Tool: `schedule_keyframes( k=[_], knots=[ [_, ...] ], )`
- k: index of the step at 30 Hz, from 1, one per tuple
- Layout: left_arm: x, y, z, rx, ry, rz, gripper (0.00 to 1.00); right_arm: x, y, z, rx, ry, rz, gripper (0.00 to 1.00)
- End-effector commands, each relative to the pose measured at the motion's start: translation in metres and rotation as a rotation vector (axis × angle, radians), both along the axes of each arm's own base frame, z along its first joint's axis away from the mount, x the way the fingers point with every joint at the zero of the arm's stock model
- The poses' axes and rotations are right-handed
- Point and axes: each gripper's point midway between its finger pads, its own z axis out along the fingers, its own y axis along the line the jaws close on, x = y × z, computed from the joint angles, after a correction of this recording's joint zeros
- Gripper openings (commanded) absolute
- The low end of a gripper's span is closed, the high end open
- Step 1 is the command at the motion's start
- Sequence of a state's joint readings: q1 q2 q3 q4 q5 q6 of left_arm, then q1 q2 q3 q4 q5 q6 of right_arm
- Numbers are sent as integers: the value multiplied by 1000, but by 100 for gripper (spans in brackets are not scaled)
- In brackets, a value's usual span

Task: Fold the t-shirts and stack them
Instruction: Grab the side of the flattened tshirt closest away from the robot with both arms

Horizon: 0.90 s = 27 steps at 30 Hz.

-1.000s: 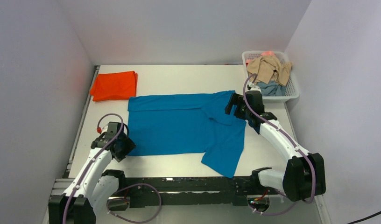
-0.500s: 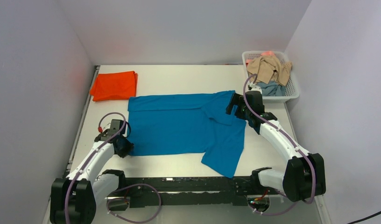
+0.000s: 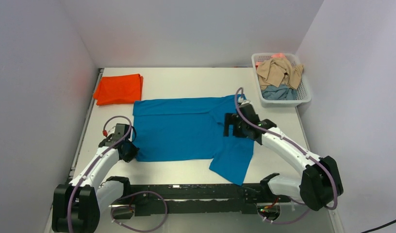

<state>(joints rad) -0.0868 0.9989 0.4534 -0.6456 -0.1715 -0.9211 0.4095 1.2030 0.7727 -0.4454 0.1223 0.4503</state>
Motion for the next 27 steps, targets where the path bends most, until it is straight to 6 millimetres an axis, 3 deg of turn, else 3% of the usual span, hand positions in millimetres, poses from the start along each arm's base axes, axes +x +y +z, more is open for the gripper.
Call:
schedule_keyframes(
  k=[1, 7, 13, 16, 22, 27],
  knots=[
    [6, -2, 4, 1, -47, -47, 0, -64, 11, -17, -88, 192, 91, 99],
    [7, -4, 7, -3, -46, -58, 0, -159, 35, -29, -47, 434, 303, 91],
    [7, -5, 6, -8, -47, -65, 0, -203, 31, -54, -71, 584, 293, 75],
    [8, -5, 6, -8, -49, -69, 0, -206, 32, -68, -88, 601, 269, 70],
    [7, -10, 3, -33, -57, -79, 0, -189, 27, -90, -163, 557, 166, 58],
    [7, -7, 5, -21, -48, -76, 0, -176, 21, -104, -210, 520, 57, 35]
  ],
)
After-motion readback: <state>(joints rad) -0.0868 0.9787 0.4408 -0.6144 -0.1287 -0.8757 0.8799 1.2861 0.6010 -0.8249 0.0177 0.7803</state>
